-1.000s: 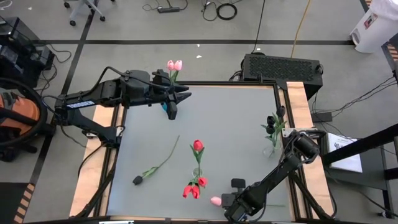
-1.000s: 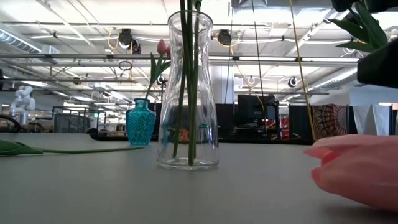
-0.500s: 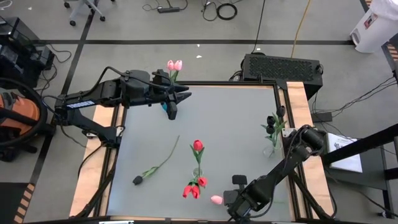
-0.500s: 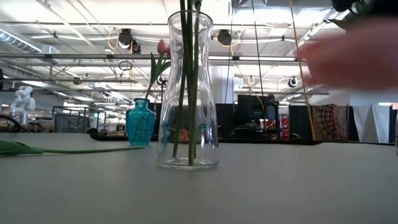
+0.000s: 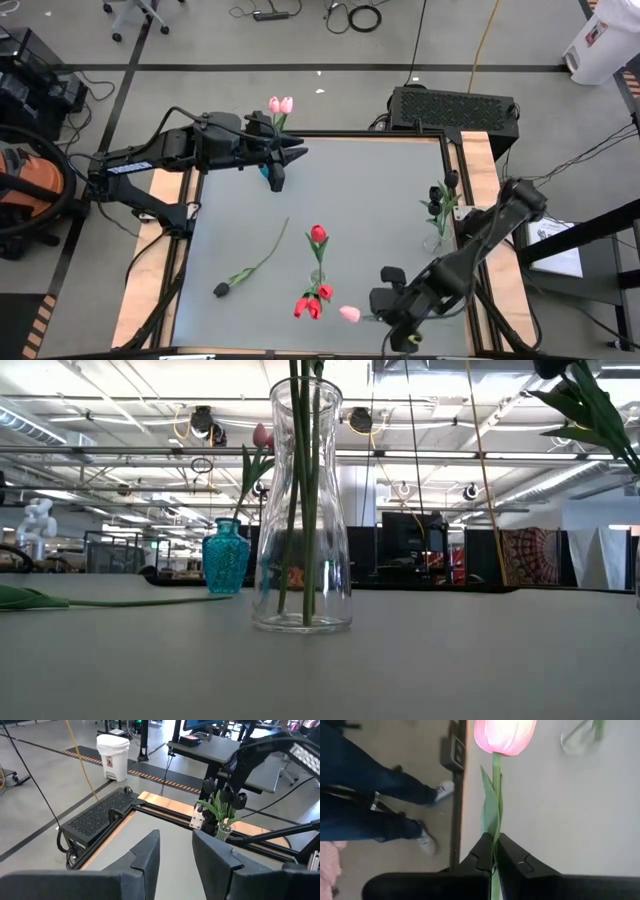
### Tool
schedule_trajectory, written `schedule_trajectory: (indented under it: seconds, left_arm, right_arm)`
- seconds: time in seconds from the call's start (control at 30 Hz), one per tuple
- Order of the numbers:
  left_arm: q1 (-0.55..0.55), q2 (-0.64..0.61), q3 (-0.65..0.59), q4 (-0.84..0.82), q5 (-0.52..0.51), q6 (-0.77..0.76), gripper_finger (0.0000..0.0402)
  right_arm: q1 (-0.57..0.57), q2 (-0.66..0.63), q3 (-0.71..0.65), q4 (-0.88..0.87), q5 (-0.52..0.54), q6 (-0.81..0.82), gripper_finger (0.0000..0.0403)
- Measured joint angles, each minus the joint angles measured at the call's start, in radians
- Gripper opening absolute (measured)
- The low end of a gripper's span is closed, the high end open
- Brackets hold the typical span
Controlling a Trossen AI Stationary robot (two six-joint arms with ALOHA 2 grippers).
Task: Sort flowers into vase by color
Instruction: Put the pink flower into the blue vase
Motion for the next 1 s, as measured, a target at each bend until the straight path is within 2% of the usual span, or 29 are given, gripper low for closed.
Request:
schedule_trajectory:
  seconds: [0.27, 0.53, 0.67, 0.83, 1.0]
  left_arm:
    - [0.0, 0.0, 0.0, 0.01, -0.001, -0.001, 0.0123]
    - [-0.001, 0.0, 0.0, 0.118, -0.004, -0.004, 0.0123]
    - [-0.006, 0.0, 0.0, 0.186, -0.004, -0.008, 0.0123]
    - [-0.012, 0.0, 0.0, 0.275, 0.001, -0.008, 0.0123]
    - [-0.022, 0.0, 0.0, 0.352, 0.005, -0.006, 0.0123]
  right_arm:
    - [-0.008, -0.166, 0.0, 0.001, -0.001, -0.048, 0.0004]
    - [-0.011, -0.283, 0.0, 0.005, 0.025, -0.118, 0.0004]
    - [-0.019, -0.334, 0.0, 0.023, 0.099, -0.165, 0.0004]
    - [-0.047, -0.384, 0.0, 0.058, 0.254, -0.273, 0.0004]
    - [-0.107, -0.413, 0.0, 0.163, 0.376, -0.4, 0.0004]
